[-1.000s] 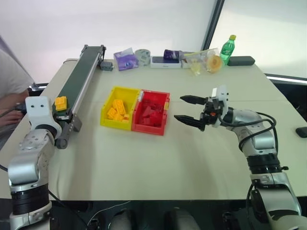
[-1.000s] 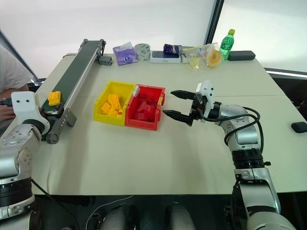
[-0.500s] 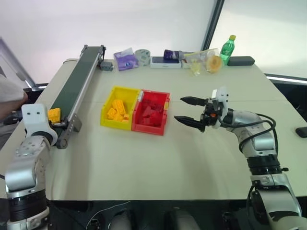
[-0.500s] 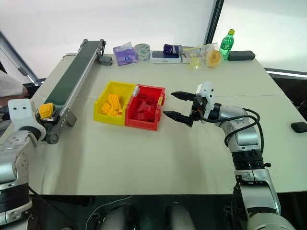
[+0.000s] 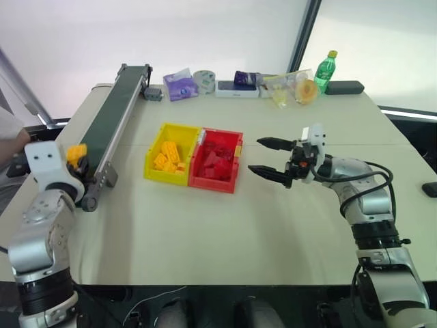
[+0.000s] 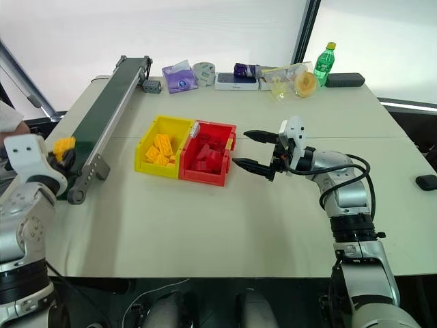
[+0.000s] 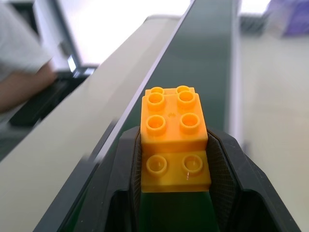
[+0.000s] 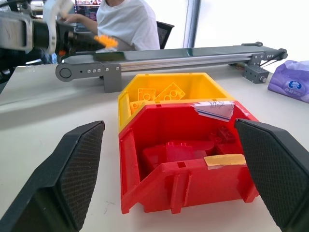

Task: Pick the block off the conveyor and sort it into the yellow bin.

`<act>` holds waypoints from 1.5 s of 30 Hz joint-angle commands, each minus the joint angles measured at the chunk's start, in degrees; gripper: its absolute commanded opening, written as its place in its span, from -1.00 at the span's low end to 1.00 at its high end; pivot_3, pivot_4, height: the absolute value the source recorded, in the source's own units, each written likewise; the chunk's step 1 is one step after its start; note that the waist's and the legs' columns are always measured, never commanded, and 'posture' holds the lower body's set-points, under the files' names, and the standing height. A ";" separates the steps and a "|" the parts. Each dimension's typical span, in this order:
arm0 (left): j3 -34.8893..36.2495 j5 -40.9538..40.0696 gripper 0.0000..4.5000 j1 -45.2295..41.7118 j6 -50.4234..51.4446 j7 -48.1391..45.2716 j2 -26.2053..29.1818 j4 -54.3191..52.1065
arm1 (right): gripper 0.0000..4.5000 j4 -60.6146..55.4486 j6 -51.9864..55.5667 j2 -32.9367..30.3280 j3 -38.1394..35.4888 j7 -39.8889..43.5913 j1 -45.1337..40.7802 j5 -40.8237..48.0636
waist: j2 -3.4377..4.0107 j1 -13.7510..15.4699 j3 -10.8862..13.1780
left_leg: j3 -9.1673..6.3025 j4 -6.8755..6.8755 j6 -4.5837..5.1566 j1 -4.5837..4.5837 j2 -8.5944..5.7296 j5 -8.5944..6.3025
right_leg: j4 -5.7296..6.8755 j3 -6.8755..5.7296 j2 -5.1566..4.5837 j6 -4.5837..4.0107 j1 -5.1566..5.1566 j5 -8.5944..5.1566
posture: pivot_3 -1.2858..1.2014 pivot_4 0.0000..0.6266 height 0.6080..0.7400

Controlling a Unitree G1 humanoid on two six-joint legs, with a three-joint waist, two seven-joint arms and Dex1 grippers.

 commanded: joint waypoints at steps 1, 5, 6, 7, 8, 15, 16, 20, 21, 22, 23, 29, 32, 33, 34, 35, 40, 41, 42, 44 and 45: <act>-1.65 -2.85 -0.43 -1.71 -2.53 -3.85 0.42 -3.44 | 1.00 -2.35 0.10 -0.33 -1.34 0.22 -0.92 1.40 | 0.00 -0.08 0.00 | 0.00 0.00 0.00 0.00 0.00 0.00 | 0.00 0.00 0.00 0.00 0.00 0.00 | 0.03 -0.52 1.00; -7.11 -3.89 -0.43 -4.48 -2.33 -7.67 0.48 -2.40 | 1.00 -3.45 0.67 -0.35 -1.82 0.04 -0.38 2.09 | 0.00 -0.14 0.00 | 0.01 -0.01 -0.01 0.01 -0.01 0.00 | 0.00 0.00 0.03 0.00 0.00 0.00 | 0.03 -0.52 1.00; -8.55 -3.98 -0.43 -5.97 -2.17 -7.88 -0.14 -1.30 | 1.00 -3.49 0.57 -0.36 -1.90 -0.21 -0.28 1.96 | 0.00 -0.12 0.00 | 0.01 -0.01 -0.01 0.01 -0.01 0.00 | 0.00 0.00 0.03 0.00 0.00 0.00 | 0.03 -0.52 1.00; -9.69 -3.96 -0.43 -7.16 -2.10 -7.96 -0.67 -0.27 | 1.00 -3.52 0.44 -0.41 -1.93 -0.38 -0.18 1.82 | 0.00 -0.02 0.00 | 0.00 0.00 -0.01 0.01 -0.01 0.00 | 0.00 0.00 0.04 0.00 0.00 0.00 | 0.03 -0.52 1.00; -10.60 -3.85 -0.43 -8.09 -2.19 -8.12 -1.06 0.70 | 1.00 -3.59 0.42 -0.40 -1.92 -0.51 -0.13 1.79 | 0.00 0.09 0.00 | 0.00 0.01 -0.01 0.01 -0.02 0.00 | 0.00 0.00 0.04 0.00 0.01 0.00 | 0.03 -0.52 1.00; -20.38 2.09 -0.43 -14.38 -6.82 -7.88 -6.34 13.12 | 1.00 -5.41 0.70 -0.99 -2.53 -1.94 1.06 2.10 | 0.00 -0.09 0.00 | 0.00 0.01 0.00 0.01 -0.15 0.00 | -0.01 0.00 0.05 0.02 0.02 0.00 | 0.03 -0.52 1.00; -21.03 2.69 -0.43 -15.06 -7.66 -7.53 -7.22 14.79 | 1.00 -5.80 0.73 -1.14 -2.58 -2.07 1.43 2.12 | 0.00 -0.06 0.00 | 0.00 0.01 0.00 0.01 -0.14 0.01 | -0.01 0.00 0.06 0.02 0.01 0.00 | 0.03 -0.52 1.00; -22.56 4.52 -0.43 -17.54 -10.85 -7.33 -9.85 20.31 | 1.00 -7.30 1.36 -1.47 -2.79 -2.94 2.44 2.36 | 0.00 -0.12 0.00 | 0.00 0.02 0.00 0.01 -0.14 0.01 | -0.02 0.00 0.10 0.02 0.01 0.00 | 0.03 -0.52 1.00; -22.44 4.62 -0.43 -17.89 -11.27 -7.10 -10.31 21.01 | 1.00 -7.57 1.49 -1.54 -2.85 -3.09 2.59 2.43 | 0.00 -0.08 0.00 | 0.01 0.02 0.00 0.01 -0.14 0.01 | -0.02 0.00 0.10 0.02 0.01 0.00 | 0.03 -0.52 1.00; -22.18 4.53 -0.43 -18.12 -11.66 -7.01 -10.81 21.51 | 1.00 -7.75 1.50 -1.70 -2.91 -3.22 2.74 2.37 | 0.00 -0.08 0.00 | 0.01 0.01 -0.01 0.01 -0.14 0.01 | -0.02 0.00 0.10 0.02 0.01 0.00 | 0.03 -0.52 1.00; -22.45 4.58 -0.21 -18.06 -12.13 -7.58 -10.98 21.58 | 1.00 -7.97 1.68 -1.84 -3.04 -3.29 2.92 2.46 | 0.00 -0.11 0.00 | 0.01 0.01 -0.01 0.01 -0.14 0.01 | -0.02 0.00 0.10 0.02 0.01 0.00 | 0.03 -0.52 1.00; -22.15 3.71 0.96 -16.83 -11.23 -8.62 -11.05 16.28 | 1.00 -8.09 1.88 -2.17 -2.94 -3.50 2.98 2.54 | 0.00 -0.05 0.00 | 0.00 0.02 -0.01 0.01 -0.14 0.01 | -0.02 0.00 0.10 0.02 0.01 0.00 | 0.03 -0.52 1.00; -19.82 1.61 0.96 -14.10 -8.25 -9.89 -8.62 9.83 | 1.00 -7.62 1.77 -2.19 -2.82 -3.30 2.64 2.49 | 0.00 -0.24 0.00 | 0.00 0.01 -0.01 0.01 -0.14 0.01 | -0.02 0.01 0.09 0.02 0.01 0.00 | 0.03 -0.52 1.00; -18.32 0.37 0.96 -12.70 -7.10 -10.59 -7.43 7.16 | 1.00 -7.40 1.67 -2.25 -2.72 -3.10 2.52 2.43 | 0.00 -0.42 0.00 | 0.01 0.00 -0.01 0.01 -0.11 0.01 | -0.02 0.01 0.09 0.02 0.00 0.00 | 0.03 -0.52 1.00; -17.34 -0.57 0.96 -11.72 -6.22 -10.97 -6.57 5.30 | 1.00 -7.26 1.61 -2.29 -2.66 -2.98 2.44 2.38 | 0.01 -0.56 0.00 | 0.01 -0.01 -0.01 0.01 -0.09 0.01 | -0.02 0.02 0.09 0.02 0.00 0.00 | 0.03 -0.52 1.00; -15.48 -2.33 0.96 -10.41 -4.87 -11.38 -5.55 2.98 | 1.00 -6.96 1.54 -2.35 -2.64 -2.80 2.29 2.37 | 0.01 -0.51 0.00 | 0.01 -0.03 -0.02 0.02 -0.03 0.01 | -0.02 0.03 0.10 0.02 -0.02 0.00 | 0.03 -0.52 1.00; -6.28 -11.07 0.96 -3.53 -1.41 -18.00 2.90 -7.14 | 1.00 -4.77 1.02 -2.50 -2.37 -1.59 0.89 2.02 | 0.01 -0.25 0.00 | 0.00 -0.02 -0.05 0.02 0.02 0.03 | -0.01 0.03 0.09 0.02 -0.01 0.00 | 0.03 -0.52 1.00; -4.56 -12.46 0.96 -2.79 -0.56 -18.51 4.21 -7.85 | 1.00 -4.35 0.92 -2.48 -2.32 -1.37 0.62 1.95 | 0.01 -0.14 0.00 | -0.01 -0.02 -0.05 0.02 0.02 0.03 | -0.01 0.03 0.08 0.01 0.00 0.00 | 0.03 -0.52 1.00; -2.71 -13.46 0.96 -1.68 -0.27 -19.64 5.96 -8.30 | 1.00 -3.84 0.74 -2.41 -2.15 -1.10 0.25 1.80 | 0.01 -0.09 0.00 | -0.02 -0.01 -0.05 0.02 0.02 0.03 | -0.01 0.02 0.08 0.01 0.01 0.00 | 0.03 -0.52 1.00; 0.81 -15.63 0.96 0.78 -0.54 -22.75 9.07 -8.19 | 1.00 -2.92 0.48 -2.17 -1.73 -0.48 -0.50 1.60 | 0.01 -0.11 0.00 | -0.03 0.00 -0.05 0.02 0.01 0.03 | -0.02 0.02 0.06 0.01 0.03 0.00 | 0.03 -0.52 1.00; 1.84 -16.40 0.96 1.69 -0.80 -23.73 10.13 -8.13 | 1.00 -2.56 0.36 -2.08 -1.61 -0.25 -0.76 1.54 | 0.01 -0.18 0.00 | -0.03 -0.01 -0.05 0.02 0.00 0.03 | -0.02 0.02 0.06 0.01 0.03 0.00 | 0.03 -0.52 1.00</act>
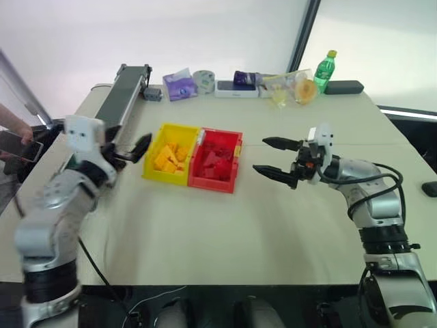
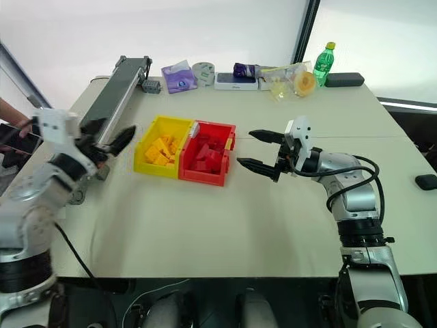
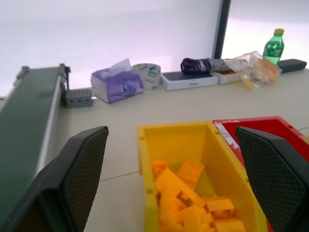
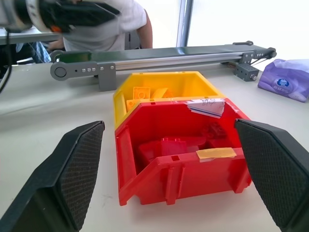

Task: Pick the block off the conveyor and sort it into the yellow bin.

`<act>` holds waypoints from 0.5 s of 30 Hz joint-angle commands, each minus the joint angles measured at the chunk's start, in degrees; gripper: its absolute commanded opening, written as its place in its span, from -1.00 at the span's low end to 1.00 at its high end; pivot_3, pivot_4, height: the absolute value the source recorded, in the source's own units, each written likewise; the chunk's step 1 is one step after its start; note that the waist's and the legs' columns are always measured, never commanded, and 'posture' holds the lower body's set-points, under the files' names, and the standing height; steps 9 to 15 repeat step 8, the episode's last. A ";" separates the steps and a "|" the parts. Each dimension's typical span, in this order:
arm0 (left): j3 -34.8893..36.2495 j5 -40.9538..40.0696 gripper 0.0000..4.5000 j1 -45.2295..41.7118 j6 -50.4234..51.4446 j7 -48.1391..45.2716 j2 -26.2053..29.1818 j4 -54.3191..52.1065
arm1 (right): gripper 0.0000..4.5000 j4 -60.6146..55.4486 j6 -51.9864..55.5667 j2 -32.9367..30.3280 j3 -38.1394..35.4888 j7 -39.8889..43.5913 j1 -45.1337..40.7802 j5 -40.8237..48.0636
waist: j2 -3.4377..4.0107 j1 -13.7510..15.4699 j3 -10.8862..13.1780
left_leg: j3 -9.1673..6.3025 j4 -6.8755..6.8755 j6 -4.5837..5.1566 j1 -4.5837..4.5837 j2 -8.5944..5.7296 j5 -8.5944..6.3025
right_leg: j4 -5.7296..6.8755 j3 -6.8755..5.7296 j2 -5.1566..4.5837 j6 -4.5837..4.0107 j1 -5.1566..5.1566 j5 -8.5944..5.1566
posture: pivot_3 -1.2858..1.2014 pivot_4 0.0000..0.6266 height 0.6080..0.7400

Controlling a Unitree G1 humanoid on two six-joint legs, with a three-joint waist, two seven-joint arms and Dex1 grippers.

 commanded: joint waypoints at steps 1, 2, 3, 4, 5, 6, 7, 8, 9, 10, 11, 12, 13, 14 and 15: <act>5.36 -3.00 0.96 3.32 -0.88 -4.65 4.23 -1.37 | 1.00 0.78 -1.53 0.15 -0.48 1.17 -2.50 0.12 | 0.00 -0.09 0.00 | 0.00 0.00 0.00 0.01 0.00 0.00 | 0.00 0.00 0.00 0.00 0.00 0.00 | 0.03 -0.52 1.00; 5.90 -2.89 0.96 4.41 -1.18 -5.38 5.31 -0.97 | 1.00 1.21 -1.70 0.22 -0.38 1.36 -2.80 0.02 | 0.00 -0.10 0.00 | 0.00 -0.01 0.00 0.01 0.00 0.00 | 0.00 0.00 0.00 0.00 0.00 0.00 | 0.03 -0.52 1.00; 7.06 -2.49 0.96 6.41 -2.90 -7.44 6.47 -0.26 | 1.00 1.64 -1.80 0.36 -0.23 1.56 -3.20 -0.03 | 0.00 -0.12 0.00 | 0.00 -0.02 0.00 0.01 0.00 0.00 | -0.01 -0.01 0.01 0.00 0.00 0.00 | 0.03 -0.52 1.00; 8.30 -2.28 0.96 8.44 -3.46 -8.94 7.61 0.64 | 1.00 2.02 -1.91 0.46 -0.08 1.78 -3.51 -0.10 | 0.00 -0.13 0.00 | 0.00 -0.02 0.00 0.01 0.00 0.00 | -0.01 -0.01 0.01 -0.01 -0.01 0.00 | 0.03 -0.52 1.00; 9.54 -2.23 0.96 10.37 -4.54 -10.55 8.16 1.88 | 1.00 2.28 -2.08 0.54 0.06 1.94 -3.70 -0.21 | 0.00 -0.21 0.00 | 0.01 -0.03 0.00 0.01 0.00 0.00 | -0.01 -0.01 0.00 -0.01 -0.01 -0.01 | 0.03 -0.52 1.00; 10.31 -1.50 0.96 12.47 -6.63 -12.56 8.82 2.74 | 1.00 2.45 -2.10 0.55 0.09 2.09 -3.85 -0.18 | 0.00 -0.25 0.00 | 0.01 -0.03 0.00 0.01 0.01 0.00 | -0.02 -0.01 0.00 -0.01 -0.02 -0.01 | 0.03 -0.52 1.00; 10.76 -1.04 0.96 14.08 -7.72 -13.74 9.47 3.59 | 1.00 2.52 -2.02 0.55 0.07 2.20 -3.94 -0.07 | 0.01 -0.30 0.00 | 0.01 -0.05 0.00 0.01 0.02 0.00 | -0.02 -0.01 0.00 -0.02 -0.02 -0.01 | 0.03 -0.52 1.00; 11.41 -1.05 0.96 15.18 -8.92 -14.76 9.75 4.73 | 1.00 2.62 -2.11 0.45 0.16 2.31 -3.93 -0.23 | 0.01 -0.30 0.00 | 0.02 -0.07 0.00 0.01 0.02 0.00 | -0.02 -0.01 0.00 -0.02 -0.05 -0.01 | 0.03 -0.52 1.00; 11.41 -1.05 0.96 15.18 -8.92 -14.76 9.75 4.73 | 1.00 2.62 -2.11 0.45 0.16 2.31 -3.93 -0.23 | 0.01 -0.30 0.00 | 0.02 -0.07 0.00 0.01 0.02 0.00 | -0.02 -0.01 0.00 -0.02 -0.05 -0.01 | 0.03 -0.52 1.00; 11.41 -1.05 0.96 15.18 -8.92 -14.76 9.75 4.73 | 1.00 2.62 -2.11 0.45 0.16 2.31 -3.93 -0.23 | 0.01 -0.30 0.00 | 0.02 -0.07 0.00 0.01 0.02 0.00 | -0.02 -0.01 0.00 -0.02 -0.05 -0.01 | 0.03 -0.52 1.00; 11.41 -1.05 0.96 15.18 -8.92 -14.76 9.75 4.73 | 1.00 2.62 -2.11 0.45 0.16 2.31 -3.93 -0.23 | 0.01 -0.30 0.00 | 0.02 -0.07 0.00 0.01 0.02 0.00 | -0.02 -0.01 0.00 -0.02 -0.05 -0.01 | 0.03 -0.52 1.00; 11.41 -1.05 0.96 15.18 -8.92 -14.76 9.75 4.73 | 1.00 2.62 -2.11 0.45 0.16 2.31 -3.93 -0.23 | 0.01 -0.30 0.00 | 0.02 -0.07 0.00 0.01 0.02 0.00 | -0.02 -0.01 0.00 -0.02 -0.05 -0.01 | 0.03 -0.52 1.00; 11.41 -1.05 0.96 15.18 -8.92 -14.76 9.75 4.73 | 1.00 2.62 -2.11 0.45 0.16 2.31 -3.93 -0.23 | 0.01 -0.30 0.00 | 0.02 -0.07 0.00 0.01 0.02 0.00 | -0.02 -0.01 0.00 -0.02 -0.05 -0.01 | 0.03 -0.52 1.00; 11.41 -1.05 0.96 15.18 -8.92 -14.76 9.75 4.73 | 1.00 2.62 -2.11 0.45 0.16 2.31 -3.93 -0.23 | 0.01 -0.30 0.00 | 0.02 -0.07 0.00 0.01 0.02 0.00 | -0.02 -0.01 0.00 -0.02 -0.05 -0.01 | 0.03 -0.52 1.00; 11.41 -1.05 0.96 15.18 -8.92 -14.76 9.75 4.73 | 1.00 2.62 -2.11 0.45 0.16 2.31 -3.93 -0.23 | 0.01 -0.30 0.00 | 0.02 -0.07 0.00 0.01 0.02 0.00 | -0.02 -0.01 0.00 -0.02 -0.05 -0.01 | 0.03 -0.52 1.00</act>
